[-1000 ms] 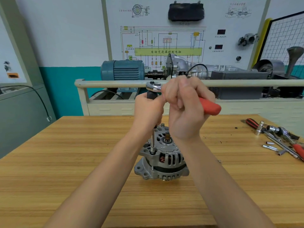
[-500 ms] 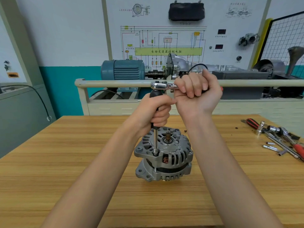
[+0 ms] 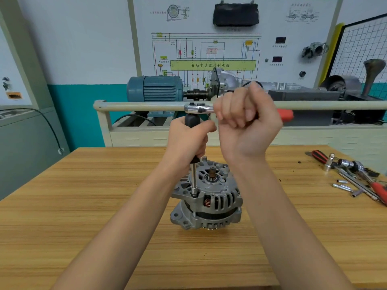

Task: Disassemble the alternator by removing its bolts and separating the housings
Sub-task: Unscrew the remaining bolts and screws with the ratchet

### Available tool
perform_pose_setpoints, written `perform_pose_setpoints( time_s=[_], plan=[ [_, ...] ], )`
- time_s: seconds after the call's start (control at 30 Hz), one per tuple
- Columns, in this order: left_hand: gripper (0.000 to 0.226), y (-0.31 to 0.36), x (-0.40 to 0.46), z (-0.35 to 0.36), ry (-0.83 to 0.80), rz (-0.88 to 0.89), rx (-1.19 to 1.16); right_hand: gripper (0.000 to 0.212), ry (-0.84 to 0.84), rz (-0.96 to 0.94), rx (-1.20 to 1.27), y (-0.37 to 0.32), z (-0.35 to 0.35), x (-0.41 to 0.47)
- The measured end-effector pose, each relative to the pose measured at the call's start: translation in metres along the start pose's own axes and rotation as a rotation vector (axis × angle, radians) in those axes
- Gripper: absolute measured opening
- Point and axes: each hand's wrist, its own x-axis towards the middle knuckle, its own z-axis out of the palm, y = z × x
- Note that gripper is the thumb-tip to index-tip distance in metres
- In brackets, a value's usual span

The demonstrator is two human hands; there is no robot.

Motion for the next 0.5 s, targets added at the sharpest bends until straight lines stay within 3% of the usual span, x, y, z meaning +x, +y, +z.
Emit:
perform_pose_setpoints(
  time_s=[0.1,0.2,0.33,0.5],
  plan=[
    [0.040,0.000,0.001,-0.005,-0.138,0.005,-0.061,0.048,0.253,0.263,0.417,-0.001,-0.019,0.014],
    [0.034,0.003,0.004,-0.008,-0.327,-0.075,-0.135,0.045,0.409,0.345,0.596,0.002,-0.028,0.023],
    [0.038,0.004,0.008,-0.012,-0.431,-0.159,-0.172,0.045,0.402,0.298,0.526,0.002,-0.022,0.020],
    [0.050,0.003,0.004,-0.006,-0.135,-0.080,-0.058,0.051,0.172,0.083,0.156,0.003,-0.003,-0.003]
  ],
)
